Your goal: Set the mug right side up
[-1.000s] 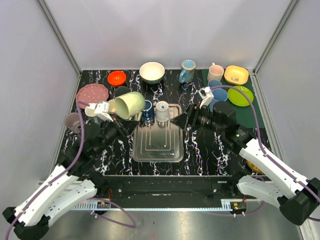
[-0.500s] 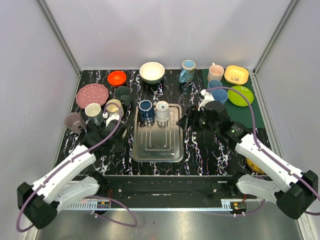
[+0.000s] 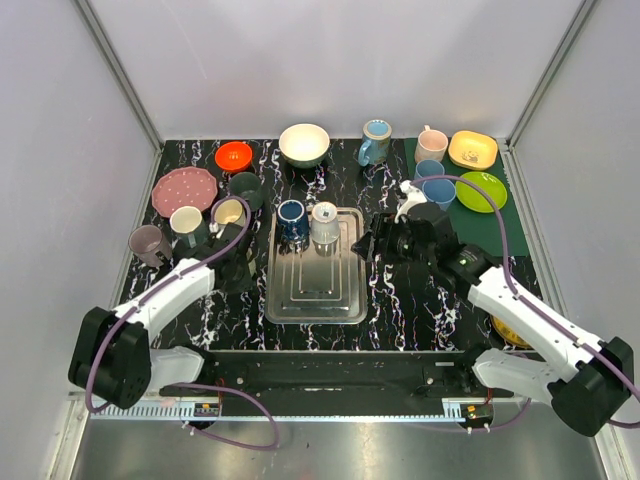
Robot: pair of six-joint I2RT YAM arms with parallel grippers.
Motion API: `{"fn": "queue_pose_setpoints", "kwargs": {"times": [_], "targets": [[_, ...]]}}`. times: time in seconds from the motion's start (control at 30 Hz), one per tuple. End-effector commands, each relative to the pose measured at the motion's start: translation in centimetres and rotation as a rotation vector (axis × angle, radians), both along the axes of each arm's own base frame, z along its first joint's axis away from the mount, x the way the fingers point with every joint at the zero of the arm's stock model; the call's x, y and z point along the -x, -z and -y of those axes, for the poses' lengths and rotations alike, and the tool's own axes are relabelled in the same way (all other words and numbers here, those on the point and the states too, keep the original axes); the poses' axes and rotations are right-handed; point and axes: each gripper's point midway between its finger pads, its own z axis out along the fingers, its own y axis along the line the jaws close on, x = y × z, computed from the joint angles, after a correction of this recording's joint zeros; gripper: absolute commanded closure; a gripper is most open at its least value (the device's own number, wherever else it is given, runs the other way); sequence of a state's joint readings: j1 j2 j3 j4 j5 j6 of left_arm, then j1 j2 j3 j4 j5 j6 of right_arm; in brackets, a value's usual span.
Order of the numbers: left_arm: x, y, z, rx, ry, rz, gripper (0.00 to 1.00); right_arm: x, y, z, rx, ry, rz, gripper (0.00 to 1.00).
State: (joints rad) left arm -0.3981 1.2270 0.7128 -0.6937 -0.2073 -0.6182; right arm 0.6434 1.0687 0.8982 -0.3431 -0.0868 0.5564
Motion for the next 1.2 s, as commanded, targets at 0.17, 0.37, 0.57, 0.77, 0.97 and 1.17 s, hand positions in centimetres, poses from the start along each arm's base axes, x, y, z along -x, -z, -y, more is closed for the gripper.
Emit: {"fn": "queue_pose_setpoints", "kwargs": {"times": [0.17, 0.37, 0.57, 0.77, 0.97, 1.17], "targets": [[-2.8, -1.0, 1.0, 0.048, 0.001, 0.095, 0.65, -0.7, 0.3, -0.6, 0.026, -0.009, -0.012, 0.26], [-2.0, -3.9, 0.5, 0.07, -0.031, 0.157, 0.31, -1.5, 1.3, -0.6, 0.082, -0.004, -0.031, 0.25], [-1.6, -9.7, 1.7, 0.177, 0.001, 0.319, 0.21, -3.4, 3.3, -1.5, 0.155, -0.006, -0.058, 0.25], [-3.6, -13.8, 6.5, 0.24, 0.215, 0.477, 0.2, -4.1, 4.1, -3.9, 0.166, -0.04, -0.076, 0.27], [-7.4, -13.3, 10.0, 0.141, 0.377, 0.409, 0.14, -3.0, 3.4, -4.0, 0.171, -0.049, -0.052, 0.27], [-10.8, -9.0, 10.3, -0.006, 0.439, 0.275, 0.21, -1.3, 3.3, -2.6, 0.154, -0.048, -0.045, 0.28]]}}
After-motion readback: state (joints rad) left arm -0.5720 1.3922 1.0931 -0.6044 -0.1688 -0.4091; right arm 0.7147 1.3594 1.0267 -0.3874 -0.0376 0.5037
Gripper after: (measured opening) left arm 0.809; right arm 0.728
